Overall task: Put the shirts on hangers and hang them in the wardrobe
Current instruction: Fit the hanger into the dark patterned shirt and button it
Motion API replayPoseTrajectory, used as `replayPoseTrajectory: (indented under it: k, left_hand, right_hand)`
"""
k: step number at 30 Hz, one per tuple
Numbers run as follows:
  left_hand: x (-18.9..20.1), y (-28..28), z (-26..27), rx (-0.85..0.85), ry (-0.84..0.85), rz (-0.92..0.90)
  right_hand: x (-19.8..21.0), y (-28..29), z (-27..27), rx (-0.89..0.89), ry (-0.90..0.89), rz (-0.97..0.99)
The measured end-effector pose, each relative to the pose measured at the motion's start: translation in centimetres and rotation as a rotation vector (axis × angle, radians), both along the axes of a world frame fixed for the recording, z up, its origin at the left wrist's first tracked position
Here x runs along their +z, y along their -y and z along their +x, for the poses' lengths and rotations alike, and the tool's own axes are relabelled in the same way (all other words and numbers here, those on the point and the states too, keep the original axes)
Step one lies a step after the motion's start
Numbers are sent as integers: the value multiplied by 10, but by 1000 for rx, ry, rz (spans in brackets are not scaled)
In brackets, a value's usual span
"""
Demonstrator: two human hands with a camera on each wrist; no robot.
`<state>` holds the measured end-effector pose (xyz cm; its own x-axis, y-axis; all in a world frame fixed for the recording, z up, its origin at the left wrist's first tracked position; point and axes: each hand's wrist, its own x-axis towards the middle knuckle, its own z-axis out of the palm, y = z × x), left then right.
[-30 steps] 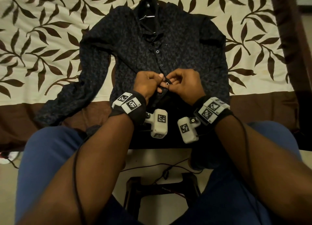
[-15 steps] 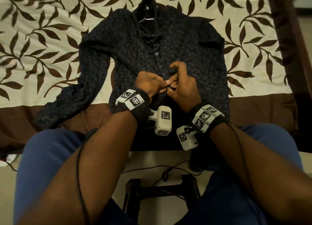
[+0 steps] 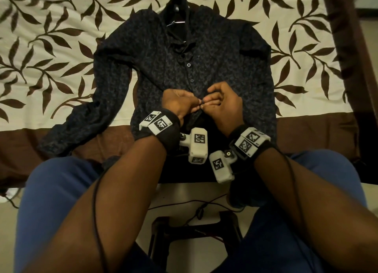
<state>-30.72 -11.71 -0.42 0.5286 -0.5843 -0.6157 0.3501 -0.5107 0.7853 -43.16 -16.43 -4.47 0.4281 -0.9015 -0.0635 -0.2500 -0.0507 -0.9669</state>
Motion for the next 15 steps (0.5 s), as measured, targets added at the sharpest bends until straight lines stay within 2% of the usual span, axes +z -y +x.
replayPoseTrajectory:
  k: [7,10,15]
  left_hand:
    - [-2,5,-5,78,-19,62]
    - [-4,6,-3,102,-55,80]
    - [-8,2,2,50,-17,45]
  right_hand:
    - [-3,0,1,-11,3,-20]
    - [-2,-1,1,-16,17,45]
    - [2,4,-1,0,16,165]
